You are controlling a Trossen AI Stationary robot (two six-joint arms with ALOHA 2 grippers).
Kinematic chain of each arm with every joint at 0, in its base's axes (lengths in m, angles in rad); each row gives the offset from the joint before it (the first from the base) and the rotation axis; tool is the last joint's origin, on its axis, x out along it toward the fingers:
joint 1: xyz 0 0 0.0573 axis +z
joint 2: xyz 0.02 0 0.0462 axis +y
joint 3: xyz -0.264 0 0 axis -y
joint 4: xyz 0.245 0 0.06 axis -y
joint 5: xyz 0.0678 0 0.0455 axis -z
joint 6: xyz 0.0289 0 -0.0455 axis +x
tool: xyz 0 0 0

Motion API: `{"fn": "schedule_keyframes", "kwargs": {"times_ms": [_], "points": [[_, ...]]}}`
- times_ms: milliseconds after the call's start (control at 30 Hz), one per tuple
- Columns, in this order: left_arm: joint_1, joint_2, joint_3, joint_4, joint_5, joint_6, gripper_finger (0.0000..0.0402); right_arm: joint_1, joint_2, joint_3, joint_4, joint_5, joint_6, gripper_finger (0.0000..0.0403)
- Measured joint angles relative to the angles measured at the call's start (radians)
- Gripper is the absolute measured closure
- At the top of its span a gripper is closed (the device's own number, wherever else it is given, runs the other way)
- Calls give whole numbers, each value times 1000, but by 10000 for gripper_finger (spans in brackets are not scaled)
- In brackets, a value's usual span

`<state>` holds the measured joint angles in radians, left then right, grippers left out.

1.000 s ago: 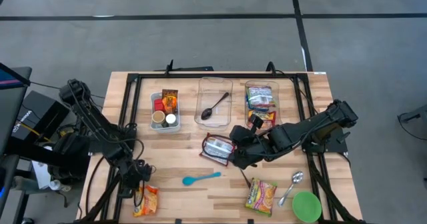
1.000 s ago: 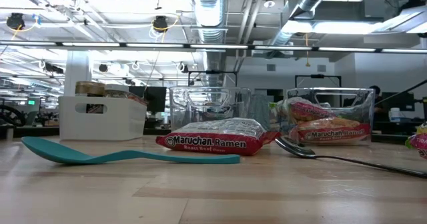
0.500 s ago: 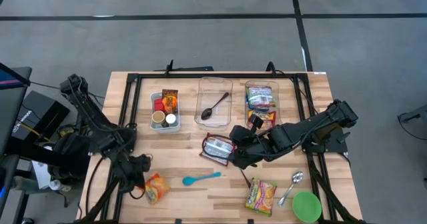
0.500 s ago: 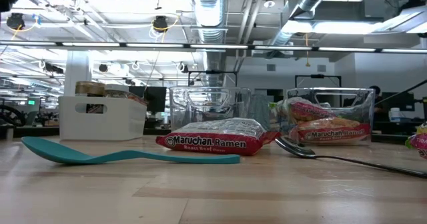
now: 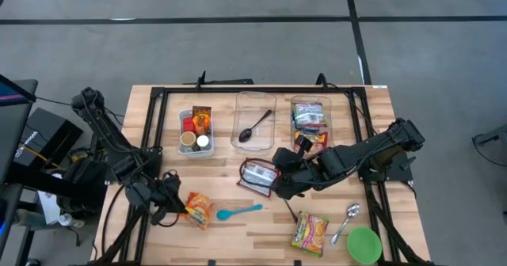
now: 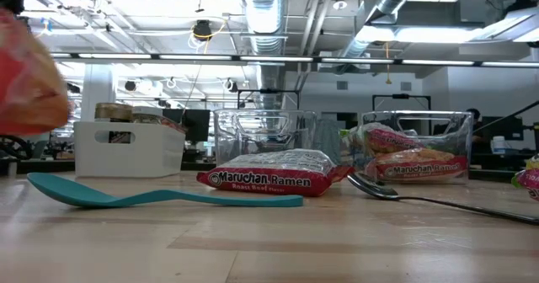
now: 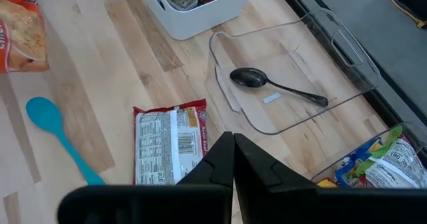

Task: Pick & Place Food Item
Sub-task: Put the orange noodle pack into the right transparent bin

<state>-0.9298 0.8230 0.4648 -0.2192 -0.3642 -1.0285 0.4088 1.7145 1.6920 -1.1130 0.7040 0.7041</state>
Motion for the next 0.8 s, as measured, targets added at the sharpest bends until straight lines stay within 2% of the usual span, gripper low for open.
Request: {"fn": "schedule_keyframes", "kwargs": {"times_ms": [200, 467, 567, 800], "points": [[2, 0, 0, 109, -225, 67, 401, -16, 0, 0, 0, 0, 3, 402], [23, 0, 0, 413, -560, 274, 401, -27, 0, 0, 3, 0, 3, 402], [77, 0, 0, 528, -608, 295, 401, -32, 0, 0, 6, 1, 3, 402], [289, 1, 0, 766, -612, 290, 401, -32, 0, 0, 25, 4, -18, 402]]}}
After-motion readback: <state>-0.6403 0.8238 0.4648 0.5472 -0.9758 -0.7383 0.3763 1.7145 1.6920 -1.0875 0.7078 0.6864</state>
